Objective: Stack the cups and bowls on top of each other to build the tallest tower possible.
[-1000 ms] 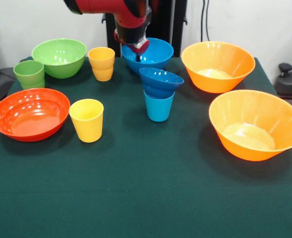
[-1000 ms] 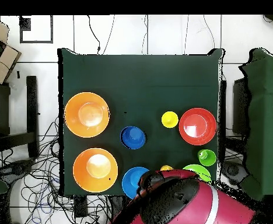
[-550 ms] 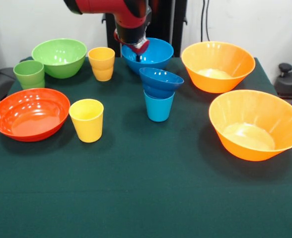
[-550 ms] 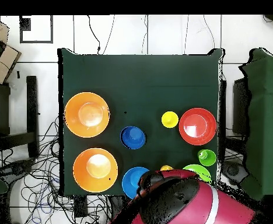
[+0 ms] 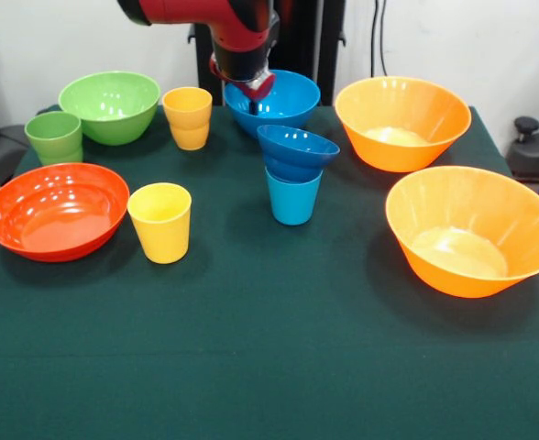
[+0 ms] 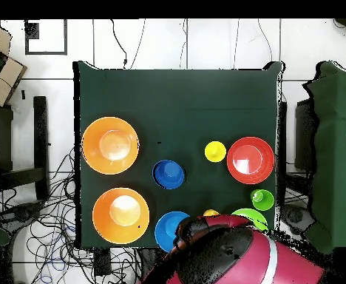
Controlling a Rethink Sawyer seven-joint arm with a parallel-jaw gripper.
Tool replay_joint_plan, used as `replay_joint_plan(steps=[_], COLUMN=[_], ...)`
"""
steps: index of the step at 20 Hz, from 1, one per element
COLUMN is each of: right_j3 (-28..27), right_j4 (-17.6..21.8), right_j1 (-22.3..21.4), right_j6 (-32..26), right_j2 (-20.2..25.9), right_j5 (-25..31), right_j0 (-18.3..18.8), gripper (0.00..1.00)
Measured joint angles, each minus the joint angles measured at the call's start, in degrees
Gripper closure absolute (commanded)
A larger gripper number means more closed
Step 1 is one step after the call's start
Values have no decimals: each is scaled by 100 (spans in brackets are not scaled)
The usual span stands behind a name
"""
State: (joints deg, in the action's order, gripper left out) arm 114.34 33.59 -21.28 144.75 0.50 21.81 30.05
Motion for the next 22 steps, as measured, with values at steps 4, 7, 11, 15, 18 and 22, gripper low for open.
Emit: replay_joint_plan(steps=[4, 7, 11, 15, 18, 22], right_j3=[0, 0, 0, 0, 0, 0], right_j4=[0, 0, 0, 1, 1, 1], right_j1=[0, 0, -1, -14, -30, -92], right_j6=[0, 0, 0, 0, 0, 0], right_j2=[0, 0, 0, 3, 7, 22], right_j5=[0, 0, 1, 1, 1, 1], right_j0=[0, 0, 0, 1, 4, 7], gripper=[100, 100, 100, 100, 100, 100])
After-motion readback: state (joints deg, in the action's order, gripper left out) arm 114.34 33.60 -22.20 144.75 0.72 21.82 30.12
